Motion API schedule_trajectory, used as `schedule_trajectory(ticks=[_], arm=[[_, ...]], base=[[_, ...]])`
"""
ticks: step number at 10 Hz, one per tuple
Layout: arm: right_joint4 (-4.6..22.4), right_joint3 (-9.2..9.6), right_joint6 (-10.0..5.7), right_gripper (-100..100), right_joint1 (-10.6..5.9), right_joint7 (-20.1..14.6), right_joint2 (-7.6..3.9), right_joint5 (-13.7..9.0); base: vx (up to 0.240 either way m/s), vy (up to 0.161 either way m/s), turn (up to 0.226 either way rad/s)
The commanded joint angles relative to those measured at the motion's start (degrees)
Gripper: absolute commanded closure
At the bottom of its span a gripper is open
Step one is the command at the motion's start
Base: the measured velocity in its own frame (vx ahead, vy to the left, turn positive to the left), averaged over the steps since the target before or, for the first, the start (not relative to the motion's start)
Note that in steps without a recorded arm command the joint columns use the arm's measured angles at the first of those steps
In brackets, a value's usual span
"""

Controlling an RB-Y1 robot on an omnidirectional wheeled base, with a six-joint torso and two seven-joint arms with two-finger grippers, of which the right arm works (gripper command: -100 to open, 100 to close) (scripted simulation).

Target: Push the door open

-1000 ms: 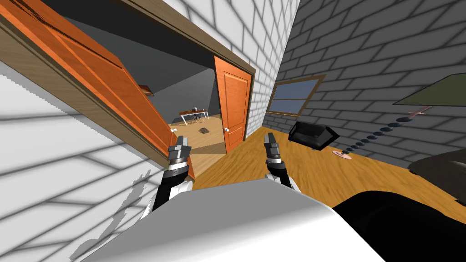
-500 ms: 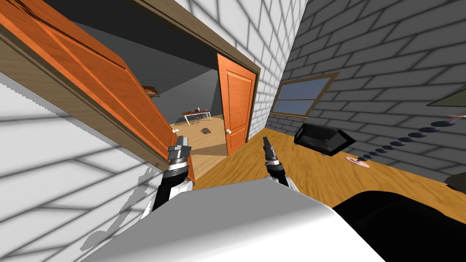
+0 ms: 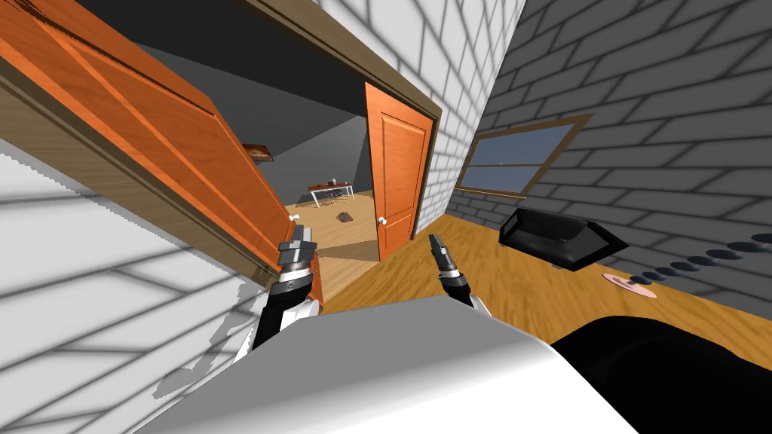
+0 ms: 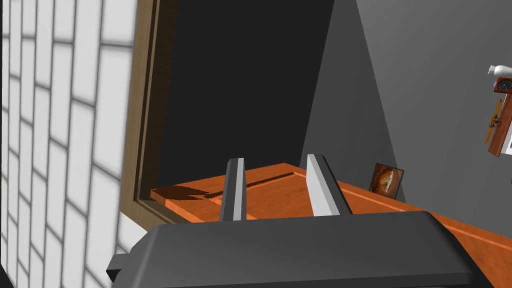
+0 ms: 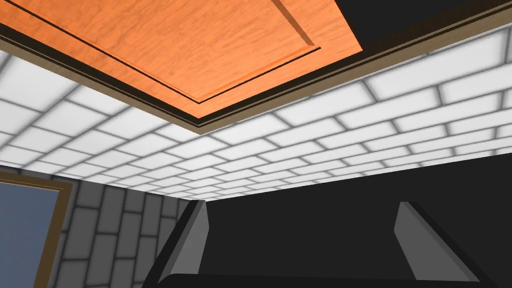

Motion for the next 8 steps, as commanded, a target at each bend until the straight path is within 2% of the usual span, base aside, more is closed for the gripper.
schedule_trajectory(ticks=[1, 4, 8], arm=[[2.0, -0.44, -0.90, -100, 0.12, 1.9, -0.22, 1.4], [6.9, -1.46, -2.97, -100, 0.04, 6.0, -0.50, 4.9], [11.0, -2.29, -4.65, -100, -0.01, 9.4, -0.57, 7.8]], base=[[0.134, -0.009, 0.084], [0.157, -0.015, 0.099], [0.116, -0.012, 0.071]])
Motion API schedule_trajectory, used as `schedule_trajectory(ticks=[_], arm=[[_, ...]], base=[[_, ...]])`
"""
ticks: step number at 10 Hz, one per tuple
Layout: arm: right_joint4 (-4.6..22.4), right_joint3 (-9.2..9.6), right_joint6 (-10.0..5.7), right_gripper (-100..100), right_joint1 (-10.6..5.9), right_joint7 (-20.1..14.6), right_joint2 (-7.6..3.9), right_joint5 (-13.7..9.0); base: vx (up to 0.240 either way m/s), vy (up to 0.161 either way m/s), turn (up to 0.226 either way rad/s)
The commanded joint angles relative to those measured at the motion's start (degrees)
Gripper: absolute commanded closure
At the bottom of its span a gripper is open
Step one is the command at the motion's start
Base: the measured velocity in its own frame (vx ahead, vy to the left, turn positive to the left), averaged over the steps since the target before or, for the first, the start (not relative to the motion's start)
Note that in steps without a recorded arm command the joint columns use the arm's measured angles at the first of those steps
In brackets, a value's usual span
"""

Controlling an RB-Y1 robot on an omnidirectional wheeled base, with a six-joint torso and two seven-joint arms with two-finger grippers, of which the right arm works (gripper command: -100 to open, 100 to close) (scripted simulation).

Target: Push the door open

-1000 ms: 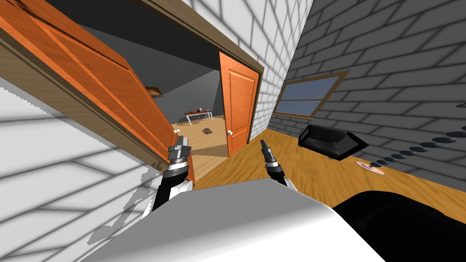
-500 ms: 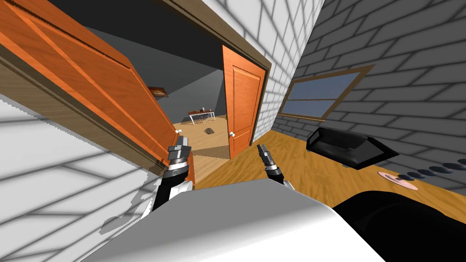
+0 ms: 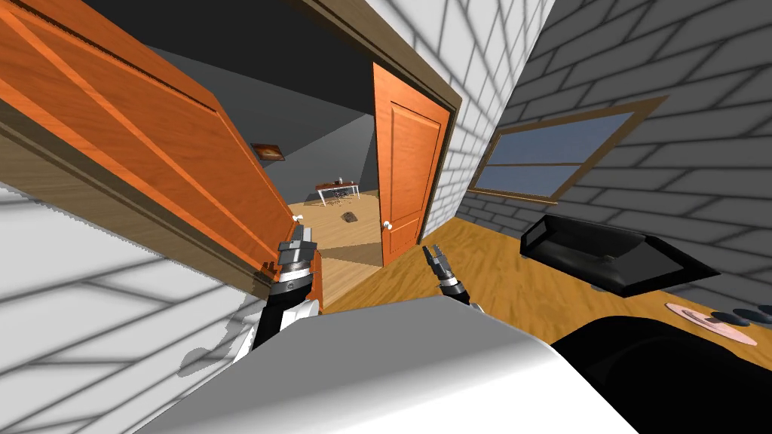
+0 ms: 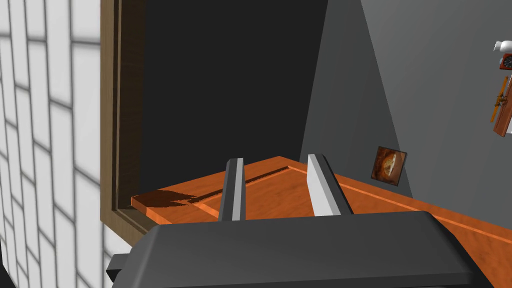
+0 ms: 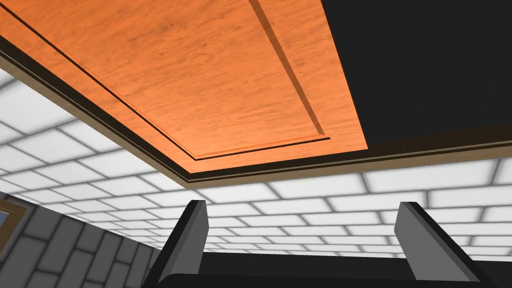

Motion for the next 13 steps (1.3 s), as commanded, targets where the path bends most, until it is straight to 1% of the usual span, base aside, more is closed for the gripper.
schedule_trajectory(ticks=[1, 2, 3, 4, 5, 7, 12, 13], arm=[[1.9, -0.46, -0.92, -100, -0.06, 1.5, -0.07, 1.1], [2.9, -0.66, -1.34, -100, -0.08, 2.3, -0.03, 1.8], [4.9, -1.08, -2.18, -100, -0.10, 4.0, 0.05, 3.2], [6.0, -1.29, -2.60, -100, -0.12, 4.8, 0.10, 3.9], [7.9, -1.69, -3.43, -100, -0.15, 6.5, 0.24, 5.3], [9.9, -2.10, -4.25, -100, -0.18, 8.1, 0.44, 6.7], [14.7, -3.08, -6.24, -100, -0.24, 12.1, 1.06, 10.1], [16.6, -3.46, -7.01, -100, -0.27, 13.7, 1.37, 11.4]], base=[[0.088, 0.001, 0.079], [0.081, -0.003, 0.064], [0.119, -0.028, 0.107], [0.151, -0.012, 0.103], [0.163, -0.016, 0.093], [0.148, -0.032, 0.072], [0.088, -0.019, 0.063], [0.126, -0.027, 0.107]])
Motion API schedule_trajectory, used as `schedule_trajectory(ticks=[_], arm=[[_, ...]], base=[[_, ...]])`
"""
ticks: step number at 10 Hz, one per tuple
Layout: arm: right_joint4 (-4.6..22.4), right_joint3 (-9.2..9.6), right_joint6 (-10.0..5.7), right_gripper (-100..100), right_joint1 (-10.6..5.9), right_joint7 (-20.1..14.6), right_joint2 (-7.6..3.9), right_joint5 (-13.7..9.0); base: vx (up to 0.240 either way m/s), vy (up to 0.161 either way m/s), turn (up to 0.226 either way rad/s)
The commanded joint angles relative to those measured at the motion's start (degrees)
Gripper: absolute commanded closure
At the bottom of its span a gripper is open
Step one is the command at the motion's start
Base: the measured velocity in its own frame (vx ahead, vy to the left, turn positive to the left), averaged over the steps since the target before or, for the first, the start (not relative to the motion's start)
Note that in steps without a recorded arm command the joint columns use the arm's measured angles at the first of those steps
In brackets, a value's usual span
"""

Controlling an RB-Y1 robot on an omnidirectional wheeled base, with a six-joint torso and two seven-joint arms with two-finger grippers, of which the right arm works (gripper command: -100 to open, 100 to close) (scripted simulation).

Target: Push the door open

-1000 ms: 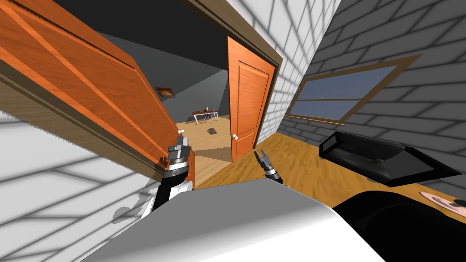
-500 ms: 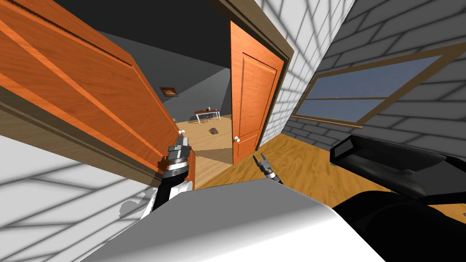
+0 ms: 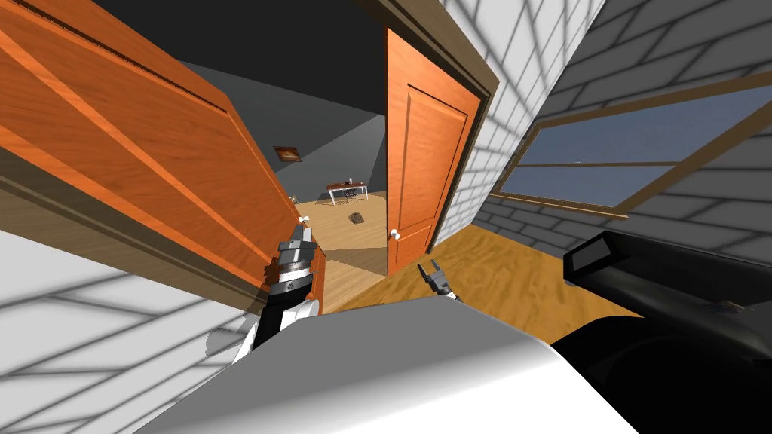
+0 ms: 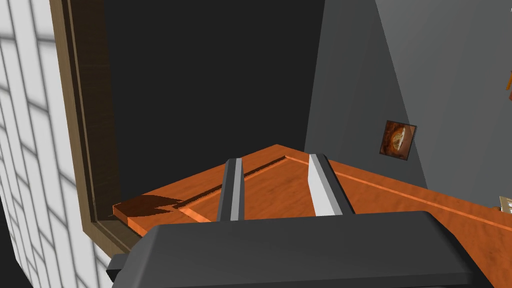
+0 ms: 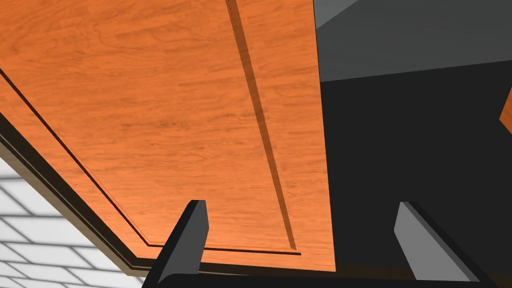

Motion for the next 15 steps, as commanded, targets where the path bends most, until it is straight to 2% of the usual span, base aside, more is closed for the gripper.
schedule_trajectory(ticks=[1, 3, 7, 11, 15], arm=[[2.0, -0.42, -0.79, -100, -0.22, 1.7, 0.26, 1.4], [4.6, -0.95, -1.86, -100, -0.26, 3.9, 0.83, 3.2], [7.9, -1.62, -3.23, -100, -0.31, 6.6, 1.65, 5.5], [12.2, -2.49, -5.00, -100, -0.37, 10.2, 3.04, 8.5], [16.7, -3.42, -6.89, -100, -0.43, 13.9, 5.07, 11.6]], base=[[0.146, -0.039, 0.078], [0.125, -0.035, 0.083], [0.111, -0.034, 0.055], [0.138, -0.042, 0.071], [0.160, -0.055, 0.073]])
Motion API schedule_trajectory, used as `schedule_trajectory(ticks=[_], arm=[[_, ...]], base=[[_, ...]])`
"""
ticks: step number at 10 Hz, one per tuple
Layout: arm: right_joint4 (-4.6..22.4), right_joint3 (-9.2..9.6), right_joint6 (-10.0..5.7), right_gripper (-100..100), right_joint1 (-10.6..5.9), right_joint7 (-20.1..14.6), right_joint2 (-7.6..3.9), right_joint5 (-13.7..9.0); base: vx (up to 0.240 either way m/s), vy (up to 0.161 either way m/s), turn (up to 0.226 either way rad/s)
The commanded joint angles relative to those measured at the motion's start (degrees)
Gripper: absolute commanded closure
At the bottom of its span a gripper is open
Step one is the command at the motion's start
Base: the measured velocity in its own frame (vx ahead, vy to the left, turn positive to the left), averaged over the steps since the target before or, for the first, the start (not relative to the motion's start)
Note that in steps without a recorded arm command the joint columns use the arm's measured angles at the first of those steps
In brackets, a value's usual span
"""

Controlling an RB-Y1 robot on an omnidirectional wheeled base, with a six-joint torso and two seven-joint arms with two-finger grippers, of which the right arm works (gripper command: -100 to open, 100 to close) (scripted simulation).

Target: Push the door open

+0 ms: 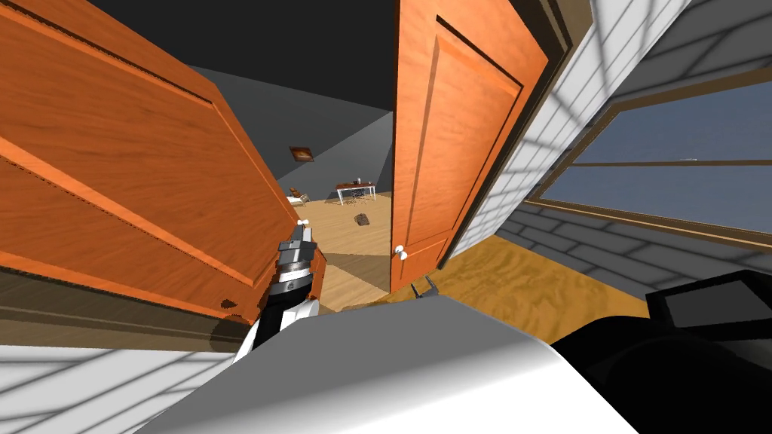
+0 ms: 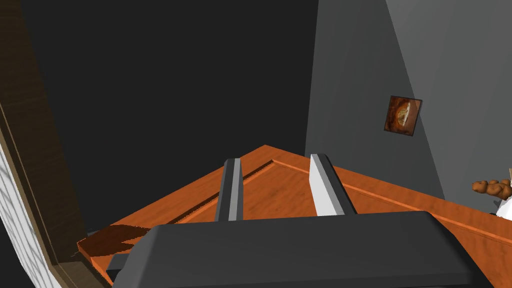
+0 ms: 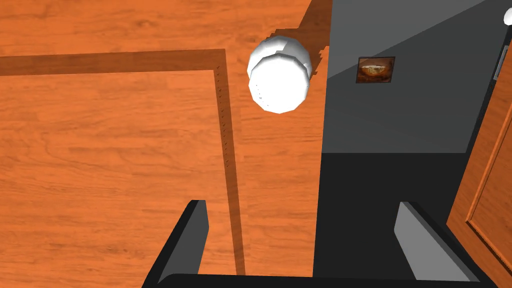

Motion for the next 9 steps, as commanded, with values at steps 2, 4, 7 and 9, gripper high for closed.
schedule_trajectory(ticks=[2, 4, 7, 9], arm=[[2.9, -0.62, -1.46, -100, 0.09, 2.4, 1.37, 1.7], [2.7, -0.46, -0.70, -100, -0.59, 2.1, -0.46, 1.3], [3.3, -0.41, 0.78, -100, -2.11, 2.1, -2.20, 0.9], [3.7, -0.39, 1.65, -100, -3.00, 2.1, -1.24, 0.8]], base=[[0.153, -0.077, 0.055], [0.074, -0.012, 0.018], [0.201, 0.060, 0.032], [0.206, 0.078, 0.027]])
